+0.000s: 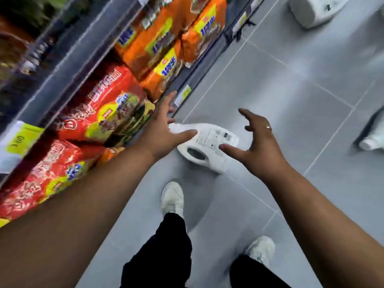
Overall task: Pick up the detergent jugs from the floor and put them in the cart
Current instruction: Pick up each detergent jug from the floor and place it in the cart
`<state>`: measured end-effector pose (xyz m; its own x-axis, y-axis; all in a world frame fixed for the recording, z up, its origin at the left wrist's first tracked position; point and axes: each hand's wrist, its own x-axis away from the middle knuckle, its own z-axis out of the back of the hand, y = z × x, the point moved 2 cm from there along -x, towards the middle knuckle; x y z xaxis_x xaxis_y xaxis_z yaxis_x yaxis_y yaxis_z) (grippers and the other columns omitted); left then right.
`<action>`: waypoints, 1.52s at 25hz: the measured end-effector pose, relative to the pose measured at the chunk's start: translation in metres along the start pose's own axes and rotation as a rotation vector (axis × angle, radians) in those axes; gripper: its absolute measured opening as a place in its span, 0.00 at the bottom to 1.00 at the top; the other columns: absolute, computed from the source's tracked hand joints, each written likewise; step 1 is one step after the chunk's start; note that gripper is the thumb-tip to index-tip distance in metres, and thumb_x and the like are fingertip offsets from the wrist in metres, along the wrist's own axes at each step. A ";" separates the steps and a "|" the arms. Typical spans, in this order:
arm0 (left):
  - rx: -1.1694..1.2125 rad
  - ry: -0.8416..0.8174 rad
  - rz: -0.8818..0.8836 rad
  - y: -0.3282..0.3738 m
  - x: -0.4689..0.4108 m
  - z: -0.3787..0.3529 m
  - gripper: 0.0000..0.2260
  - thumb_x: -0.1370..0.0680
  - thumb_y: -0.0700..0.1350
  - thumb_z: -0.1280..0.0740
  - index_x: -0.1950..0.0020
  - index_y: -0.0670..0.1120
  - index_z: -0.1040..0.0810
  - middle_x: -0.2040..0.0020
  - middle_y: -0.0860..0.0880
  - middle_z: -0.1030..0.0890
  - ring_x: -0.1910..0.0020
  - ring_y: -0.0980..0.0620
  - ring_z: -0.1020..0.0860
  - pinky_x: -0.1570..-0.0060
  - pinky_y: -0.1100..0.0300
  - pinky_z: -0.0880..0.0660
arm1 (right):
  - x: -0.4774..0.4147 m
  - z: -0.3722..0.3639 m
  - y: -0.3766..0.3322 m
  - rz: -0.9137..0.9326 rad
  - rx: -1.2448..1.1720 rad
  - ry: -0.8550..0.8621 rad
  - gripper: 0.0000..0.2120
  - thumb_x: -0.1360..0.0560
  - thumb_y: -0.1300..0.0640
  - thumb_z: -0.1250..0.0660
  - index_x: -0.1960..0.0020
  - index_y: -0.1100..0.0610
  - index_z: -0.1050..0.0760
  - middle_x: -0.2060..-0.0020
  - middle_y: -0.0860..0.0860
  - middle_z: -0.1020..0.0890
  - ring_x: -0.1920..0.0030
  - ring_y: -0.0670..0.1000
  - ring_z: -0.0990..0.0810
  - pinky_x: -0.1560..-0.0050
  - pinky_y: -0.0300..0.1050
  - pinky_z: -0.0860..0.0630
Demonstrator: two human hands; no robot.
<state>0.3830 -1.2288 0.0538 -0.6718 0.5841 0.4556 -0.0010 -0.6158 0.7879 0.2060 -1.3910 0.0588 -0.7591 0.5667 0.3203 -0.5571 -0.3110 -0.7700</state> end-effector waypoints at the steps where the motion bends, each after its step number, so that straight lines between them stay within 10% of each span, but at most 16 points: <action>1: -0.035 -0.019 0.006 -0.026 -0.015 -0.013 0.45 0.32 0.45 0.20 0.23 0.58 0.44 0.34 0.49 0.33 0.34 0.49 0.28 0.37 0.57 0.29 | -0.012 -0.018 0.026 -0.003 0.009 -0.013 0.42 0.34 0.46 0.22 0.26 0.41 0.40 0.31 0.48 0.34 0.34 0.47 0.30 0.42 0.38 0.35; 12: -0.315 0.062 0.182 -0.224 -0.126 -0.099 0.44 0.31 0.59 0.23 0.22 0.59 0.45 0.28 0.40 0.40 0.34 0.45 0.29 0.37 0.63 0.38 | -0.110 -0.152 0.235 -0.070 0.173 -0.042 0.48 0.41 0.41 0.20 0.26 0.40 0.39 0.26 0.52 0.40 0.27 0.58 0.41 0.33 0.44 0.42; 16: -0.248 0.149 0.253 -0.248 -0.147 -0.119 0.47 0.34 0.60 0.22 0.22 0.60 0.45 0.29 0.43 0.43 0.42 0.48 0.29 0.39 0.66 0.38 | -0.124 -0.166 0.268 -0.114 0.065 -0.067 0.51 0.46 0.42 0.18 0.28 0.38 0.38 0.26 0.53 0.45 0.33 0.36 0.44 0.30 0.40 0.40; 19: -0.104 0.101 0.287 -0.267 -0.152 -0.122 0.50 0.36 0.62 0.21 0.22 0.64 0.49 0.31 0.47 0.33 0.36 0.46 0.28 0.33 0.58 0.34 | -0.123 -0.171 0.276 -0.118 -0.034 -0.024 0.52 0.47 0.43 0.16 0.28 0.39 0.39 0.27 0.52 0.40 0.30 0.39 0.42 0.35 0.32 0.42; 23: 0.019 0.041 0.260 -0.274 -0.154 -0.121 0.52 0.44 0.65 0.22 0.25 0.68 0.47 0.33 0.52 0.29 0.34 0.48 0.28 0.31 0.47 0.30 | -0.119 -0.175 0.287 -0.250 -0.439 0.000 0.52 0.45 0.52 0.16 0.29 0.38 0.42 0.36 0.44 0.26 0.37 0.46 0.25 0.41 0.40 0.25; 31: 0.180 0.046 0.176 -0.274 -0.159 -0.123 0.45 0.38 0.52 0.21 0.28 0.65 0.42 0.37 0.59 0.29 0.34 0.52 0.28 0.37 0.57 0.28 | -0.116 -0.180 0.289 -0.288 -0.544 0.077 0.43 0.50 0.45 0.18 0.44 0.26 0.38 0.37 0.47 0.24 0.38 0.50 0.23 0.39 0.57 0.24; 38: 0.199 0.009 0.057 -0.195 -0.140 -0.111 0.46 0.41 0.56 0.20 0.28 0.65 0.40 0.35 0.56 0.28 0.34 0.50 0.27 0.35 0.42 0.26 | -0.098 -0.116 0.236 -0.181 -0.680 0.126 0.51 0.43 0.57 0.19 0.29 0.37 0.43 0.37 0.51 0.23 0.41 0.50 0.20 0.40 0.57 0.22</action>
<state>0.3950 -1.2495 -0.2093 -0.6735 0.5456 0.4988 0.1832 -0.5305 0.8276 0.1881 -1.4317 -0.2184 -0.6069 0.6613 0.4409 -0.3063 0.3173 -0.8975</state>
